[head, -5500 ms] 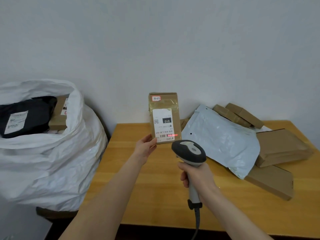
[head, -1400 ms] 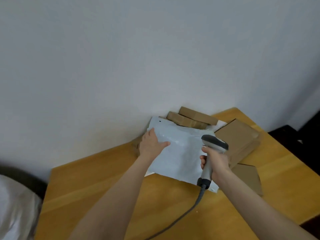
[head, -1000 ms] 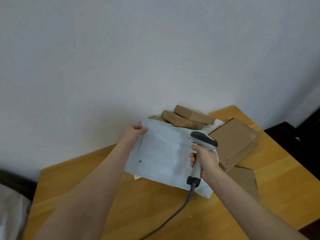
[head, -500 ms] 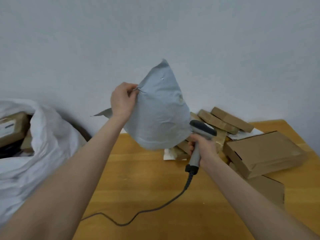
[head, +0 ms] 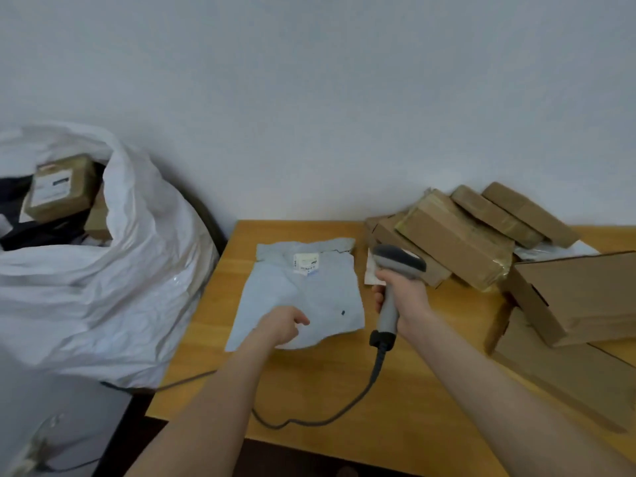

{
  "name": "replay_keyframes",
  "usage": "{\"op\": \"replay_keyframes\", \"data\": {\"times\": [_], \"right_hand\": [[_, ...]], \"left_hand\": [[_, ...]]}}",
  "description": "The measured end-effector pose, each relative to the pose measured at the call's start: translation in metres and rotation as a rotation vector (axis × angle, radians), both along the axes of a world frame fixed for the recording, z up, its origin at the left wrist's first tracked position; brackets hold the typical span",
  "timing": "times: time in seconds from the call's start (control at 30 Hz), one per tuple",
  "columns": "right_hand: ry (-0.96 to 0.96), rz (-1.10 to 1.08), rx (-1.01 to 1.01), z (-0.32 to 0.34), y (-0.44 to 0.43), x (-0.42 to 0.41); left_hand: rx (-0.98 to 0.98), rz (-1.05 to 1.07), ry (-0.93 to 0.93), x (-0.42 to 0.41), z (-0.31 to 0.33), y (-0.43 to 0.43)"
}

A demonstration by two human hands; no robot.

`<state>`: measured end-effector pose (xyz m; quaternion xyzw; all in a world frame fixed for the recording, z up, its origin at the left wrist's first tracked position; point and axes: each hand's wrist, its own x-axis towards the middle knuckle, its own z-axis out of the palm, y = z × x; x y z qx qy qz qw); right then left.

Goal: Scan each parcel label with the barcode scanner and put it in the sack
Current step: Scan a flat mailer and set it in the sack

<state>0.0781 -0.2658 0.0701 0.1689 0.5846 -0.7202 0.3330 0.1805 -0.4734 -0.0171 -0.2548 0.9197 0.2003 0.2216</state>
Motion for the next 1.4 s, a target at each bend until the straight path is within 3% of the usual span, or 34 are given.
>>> {"op": "replay_keyframes", "data": {"times": [0.07,0.53,0.7,0.83,1.03,1.13,1.3,1.4], "right_hand": [[-0.029,0.001,0.017,-0.010,-0.013,0.002],[-0.054,0.086,0.136,-0.070,-0.099,-0.012],[-0.030,0.091,0.172,-0.109,-0.124,-0.023],[0.046,0.112,0.246,-0.140,-0.134,-0.033],[-0.026,0.243,0.284,-0.160,-0.139,-0.033],[-0.052,0.254,0.267,-0.161,-0.141,-0.029],[-0.043,0.165,0.223,-0.149,-0.130,-0.026],[-0.027,0.106,0.177,-0.129,-0.122,-0.020]], "left_hand": [[0.063,0.005,-0.056,0.002,-0.012,-0.006],[0.005,0.559,0.162,-0.029,-0.066,-0.085],[0.221,0.858,0.165,-0.073,-0.098,-0.116],[0.161,0.855,0.110,-0.092,-0.119,-0.120],[0.123,0.783,0.082,-0.106,-0.125,-0.117],[0.239,0.788,0.199,-0.101,-0.125,-0.119],[0.602,1.006,0.381,-0.092,-0.104,-0.121],[0.761,0.992,0.425,-0.086,-0.083,-0.119]]}}
